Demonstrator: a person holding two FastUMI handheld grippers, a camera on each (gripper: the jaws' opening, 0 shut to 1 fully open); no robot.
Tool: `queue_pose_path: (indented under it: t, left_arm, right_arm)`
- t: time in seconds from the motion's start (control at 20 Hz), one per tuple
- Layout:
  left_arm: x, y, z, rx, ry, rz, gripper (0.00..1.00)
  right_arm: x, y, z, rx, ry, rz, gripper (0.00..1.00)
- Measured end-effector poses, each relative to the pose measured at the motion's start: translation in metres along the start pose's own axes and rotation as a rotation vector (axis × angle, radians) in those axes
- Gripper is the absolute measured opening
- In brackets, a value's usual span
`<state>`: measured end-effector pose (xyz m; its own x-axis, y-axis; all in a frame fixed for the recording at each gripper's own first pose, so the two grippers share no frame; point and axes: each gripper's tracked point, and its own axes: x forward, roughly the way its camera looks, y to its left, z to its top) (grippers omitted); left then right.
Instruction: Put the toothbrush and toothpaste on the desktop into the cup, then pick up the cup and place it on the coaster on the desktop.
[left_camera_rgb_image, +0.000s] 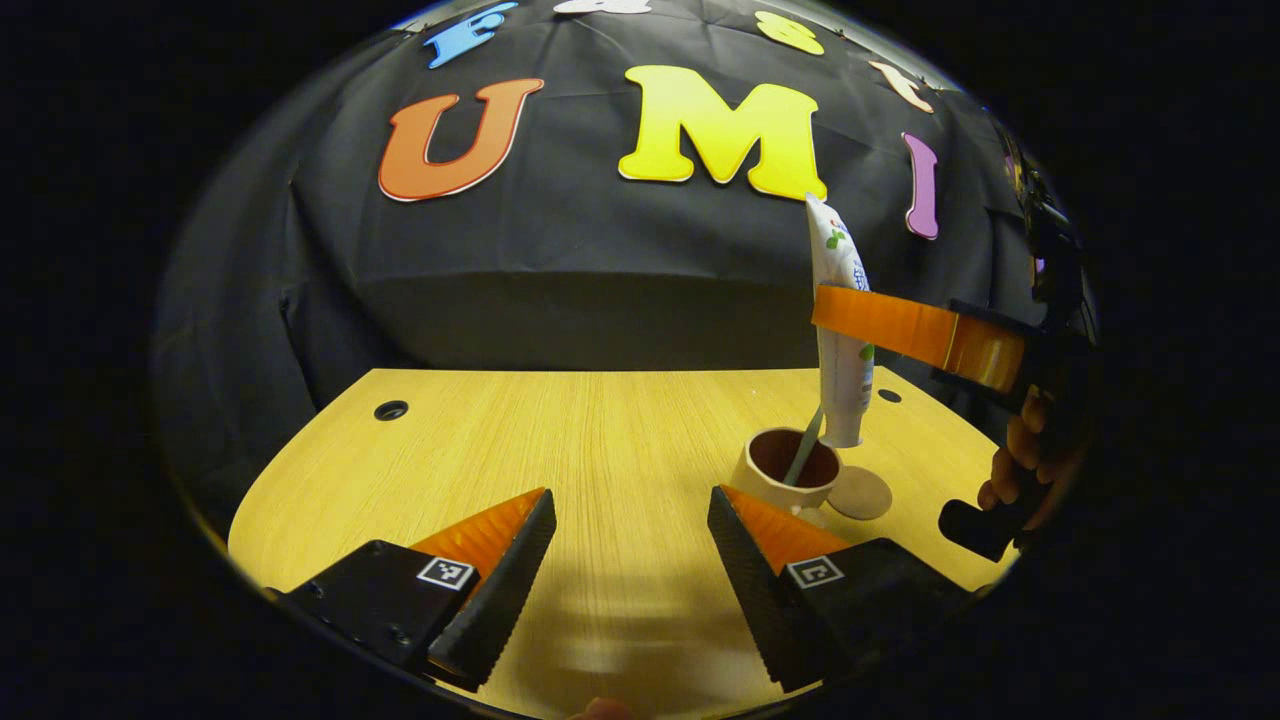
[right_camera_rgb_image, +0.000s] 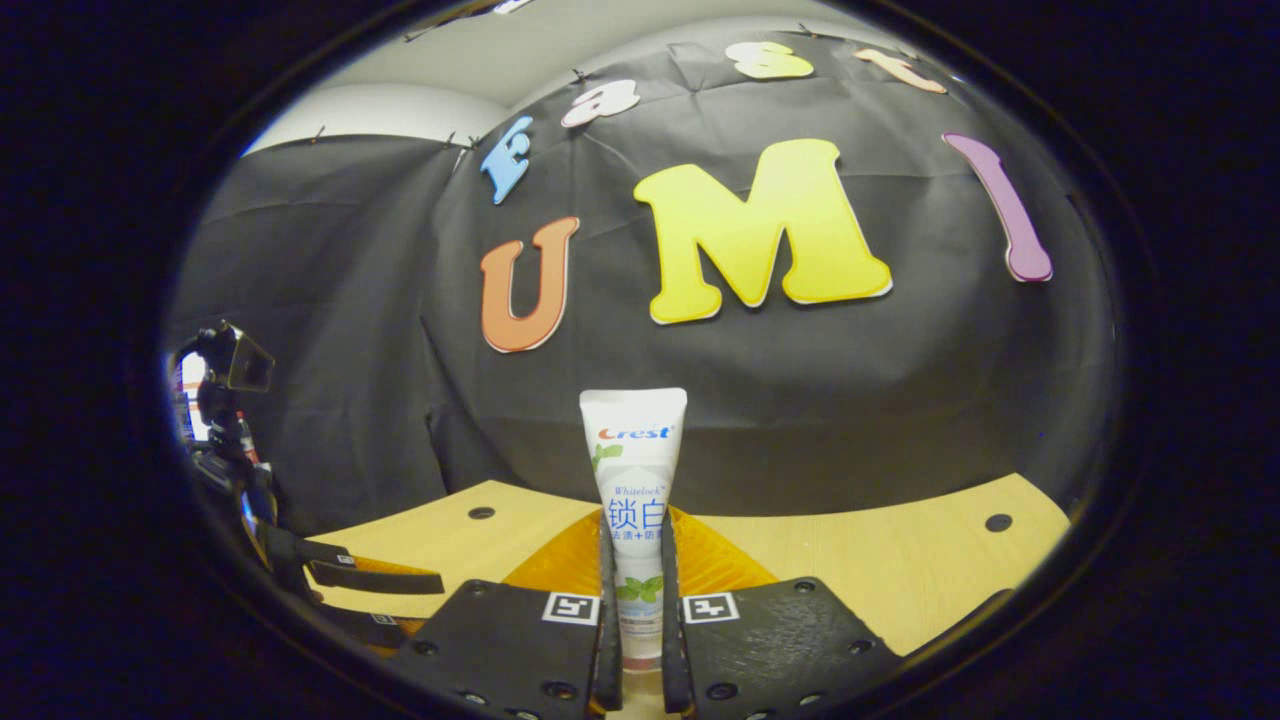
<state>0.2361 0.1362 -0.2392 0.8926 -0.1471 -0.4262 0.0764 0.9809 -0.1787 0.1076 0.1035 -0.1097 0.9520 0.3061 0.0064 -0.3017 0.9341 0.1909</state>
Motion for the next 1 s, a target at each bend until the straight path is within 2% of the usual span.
queue_pose_path:
  t: [0.2, 0.7, 1.0]
  left_arm:
    - [-0.004, 0.012, -0.013, -0.02, 0.028, 0.031, 0.97]
    - [-0.006, 0.016, -0.018, -0.031, 0.035, 0.047, 0.97]
    - [-0.01, 0.015, -0.012, 0.007, 0.026, 0.056, 0.96]
  right_arm:
    - [0.012, 0.004, -0.014, -0.007, 0.004, 0.019, 0.16]
    - [0.021, 0.004, -0.068, -0.01, 0.155, 0.012, 0.16]
    - [0.013, 0.001, -0.084, -0.012, 0.244, -0.013, 0.25]
